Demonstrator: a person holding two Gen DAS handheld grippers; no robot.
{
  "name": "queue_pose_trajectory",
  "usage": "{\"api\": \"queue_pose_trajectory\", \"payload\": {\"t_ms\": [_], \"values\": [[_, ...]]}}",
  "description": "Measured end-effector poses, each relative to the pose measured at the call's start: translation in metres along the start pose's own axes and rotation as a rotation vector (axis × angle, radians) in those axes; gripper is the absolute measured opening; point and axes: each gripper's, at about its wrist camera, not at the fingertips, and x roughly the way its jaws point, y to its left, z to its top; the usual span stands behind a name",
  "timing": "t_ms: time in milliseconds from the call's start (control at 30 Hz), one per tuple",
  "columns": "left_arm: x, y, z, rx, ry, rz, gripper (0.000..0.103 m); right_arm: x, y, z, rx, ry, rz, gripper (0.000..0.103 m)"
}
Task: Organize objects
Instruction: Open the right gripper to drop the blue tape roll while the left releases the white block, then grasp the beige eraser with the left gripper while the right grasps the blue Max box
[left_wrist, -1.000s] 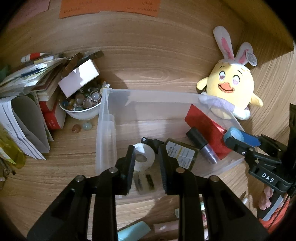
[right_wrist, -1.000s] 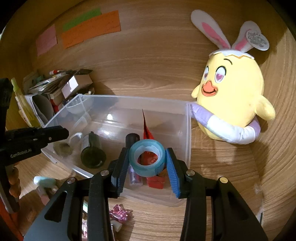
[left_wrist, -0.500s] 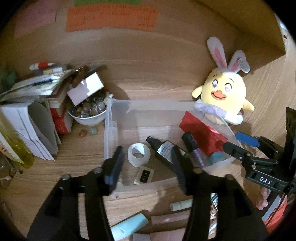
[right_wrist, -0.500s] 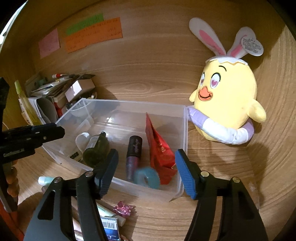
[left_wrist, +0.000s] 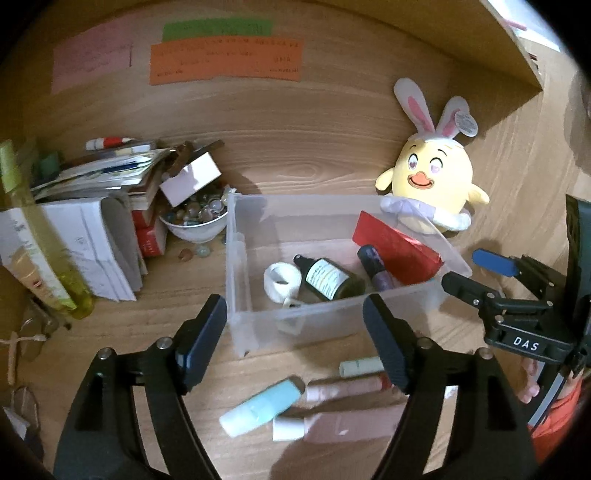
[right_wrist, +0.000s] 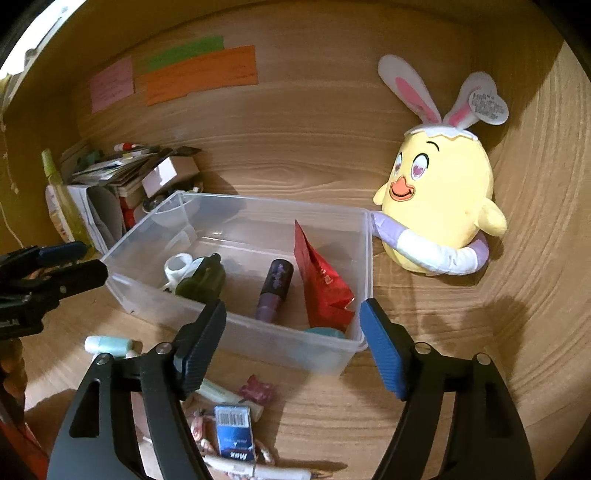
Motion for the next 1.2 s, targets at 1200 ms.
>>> {"api": "queue_pose_trajectory", "payload": {"t_ms": [1200], "values": [[-0.028,0.007,-0.113,-0.056,0.138,0.042,0.077,0.005,0.019,-0.072,0.004,0.151,0.024,0.053]]}}
